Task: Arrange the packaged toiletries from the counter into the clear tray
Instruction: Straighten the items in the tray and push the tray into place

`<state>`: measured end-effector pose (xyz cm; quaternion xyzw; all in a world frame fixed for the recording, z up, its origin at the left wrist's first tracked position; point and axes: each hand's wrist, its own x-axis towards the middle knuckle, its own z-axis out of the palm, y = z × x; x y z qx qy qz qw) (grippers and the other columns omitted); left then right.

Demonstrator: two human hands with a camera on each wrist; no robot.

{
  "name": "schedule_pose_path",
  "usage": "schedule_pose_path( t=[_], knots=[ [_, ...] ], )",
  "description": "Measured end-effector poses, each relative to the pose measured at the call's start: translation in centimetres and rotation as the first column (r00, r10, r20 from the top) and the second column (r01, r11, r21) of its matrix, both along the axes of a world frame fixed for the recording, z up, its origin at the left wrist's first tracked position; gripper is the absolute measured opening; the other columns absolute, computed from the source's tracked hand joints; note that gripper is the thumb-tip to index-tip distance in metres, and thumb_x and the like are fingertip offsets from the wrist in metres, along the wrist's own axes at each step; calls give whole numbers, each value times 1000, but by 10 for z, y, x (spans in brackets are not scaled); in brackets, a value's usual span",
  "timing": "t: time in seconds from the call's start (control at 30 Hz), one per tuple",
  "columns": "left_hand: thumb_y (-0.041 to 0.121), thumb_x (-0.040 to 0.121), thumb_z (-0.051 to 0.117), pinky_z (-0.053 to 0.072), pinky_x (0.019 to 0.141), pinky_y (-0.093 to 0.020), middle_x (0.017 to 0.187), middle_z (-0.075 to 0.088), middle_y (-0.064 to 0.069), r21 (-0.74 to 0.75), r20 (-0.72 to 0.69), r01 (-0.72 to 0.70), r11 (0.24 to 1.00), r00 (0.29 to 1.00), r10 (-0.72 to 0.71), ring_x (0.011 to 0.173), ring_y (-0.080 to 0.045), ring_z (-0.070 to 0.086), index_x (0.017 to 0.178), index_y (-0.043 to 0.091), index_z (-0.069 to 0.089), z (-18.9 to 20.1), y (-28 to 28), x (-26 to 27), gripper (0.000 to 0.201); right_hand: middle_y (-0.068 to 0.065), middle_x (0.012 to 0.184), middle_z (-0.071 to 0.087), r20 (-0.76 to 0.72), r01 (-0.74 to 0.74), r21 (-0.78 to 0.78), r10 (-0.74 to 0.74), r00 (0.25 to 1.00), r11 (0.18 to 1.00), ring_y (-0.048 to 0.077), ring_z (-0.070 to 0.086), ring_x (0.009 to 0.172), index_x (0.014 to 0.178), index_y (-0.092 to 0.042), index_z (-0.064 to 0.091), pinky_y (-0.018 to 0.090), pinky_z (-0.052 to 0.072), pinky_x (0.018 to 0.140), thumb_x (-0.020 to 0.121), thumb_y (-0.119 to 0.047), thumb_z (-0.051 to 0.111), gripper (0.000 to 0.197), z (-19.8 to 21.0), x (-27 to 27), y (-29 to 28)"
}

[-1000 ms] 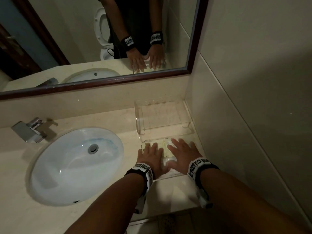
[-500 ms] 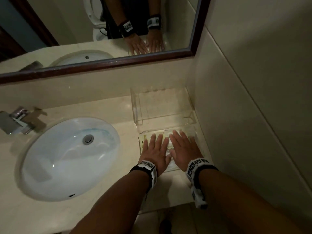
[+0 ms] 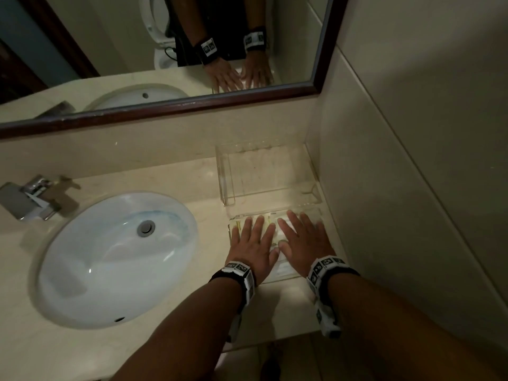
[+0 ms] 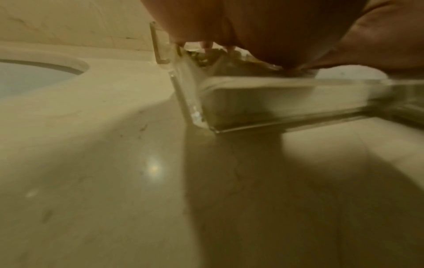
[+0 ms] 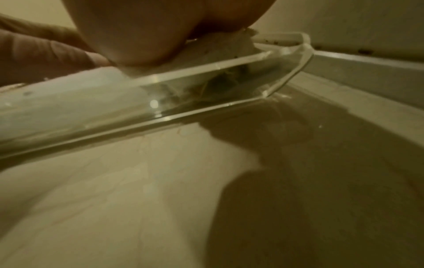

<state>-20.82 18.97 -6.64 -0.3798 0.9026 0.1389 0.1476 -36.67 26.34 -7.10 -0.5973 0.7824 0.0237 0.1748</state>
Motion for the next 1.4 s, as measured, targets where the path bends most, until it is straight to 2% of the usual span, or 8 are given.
schedule_pose_path(
  t=[0.17, 0.27, 0.5, 0.6, 0.73, 0.87, 1.23, 1.4],
  knots=[
    [57, 98, 13, -8, 118, -56, 163, -17, 1, 16, -24, -17, 1000, 1000, 17, 148, -28, -22, 155, 36, -8, -6, 4, -3, 64, -6, 167, -5, 10, 48, -24, -47, 999, 999, 24, -2, 153, 157, -37, 8, 53, 5, 121, 101, -53, 37, 66, -7, 5, 0],
    [55, 99, 12, -9, 118, -55, 163, -18, 0, 14, -31, -15, 1000, 999, 16, 148, -28, -23, 154, 35, -11, -10, 6, -2, 63, -7, 166, -10, 8, 52, -14, -52, 999, 999, 23, -7, 153, 157, -38, 3, 51, 3, 122, 101, -52, 35, 66, -10, 6, 1],
    [53, 100, 14, -12, 118, -52, 163, -19, 1, 30, -36, -17, 999, 999, 18, 148, -26, -23, 154, 35, -12, -7, 6, -4, 63, -8, 166, -11, 12, 69, -22, -69, 998, 997, 23, -7, 153, 157, -39, 2, 51, 0, 122, 101, -54, 34, 67, -13, 7, 0],
    [51, 100, 17, -7, 120, -51, 164, -14, 1, 60, -86, -41, 997, 995, 46, 149, -26, -18, 156, 35, -4, -4, 6, -3, 61, -8, 166, -15, 15, 63, 3, -63, 998, 998, 24, -9, 153, 157, -39, 0, 52, 0, 121, 101, -56, 32, 67, -10, 7, -1],
    [42, 99, 29, 1, 121, -53, 165, -2, 0, 99, -200, -167, 981, 962, 184, 151, -26, -7, 156, 32, 10, 0, 9, -12, 60, -8, 166, -15, 11, 78, -5, -78, 997, 997, 25, -8, 153, 157, -40, 0, 55, 2, 120, 101, -54, 32, 66, -8, 11, -3],
    [39, 97, 33, 1, 120, -56, 164, -2, 1, 126, -233, -231, 965, 938, 255, 150, -26, -7, 155, 32, 13, -7, 13, -19, 61, -9, 166, -11, -10, 94, -15, -94, 996, 995, 26, -5, 153, 155, -44, 1, 56, 4, 119, 100, -52, 31, 63, -11, 15, -2],
    [38, 101, 28, -4, 120, -52, 164, 0, 5, 63, -235, -231, 971, 942, 239, 151, -23, -8, 155, 31, 13, -19, 16, -16, 57, -9, 166, -5, 9, 103, -50, -103, 995, 993, 25, -4, 153, 154, -44, 7, 54, 2, 120, 99, -50, 35, 62, -16, 15, 2],
    [39, 97, 28, 4, 119, -55, 164, 10, -1, 42, -224, -200, 979, 953, 204, 151, -28, 2, 155, 29, 20, -16, 14, -14, 60, -7, 166, -10, 4, 91, -24, -91, 996, 996, 24, -7, 153, 155, -44, 3, 53, 0, 121, 100, -53, 32, 63, -9, 14, 0]
  ],
)
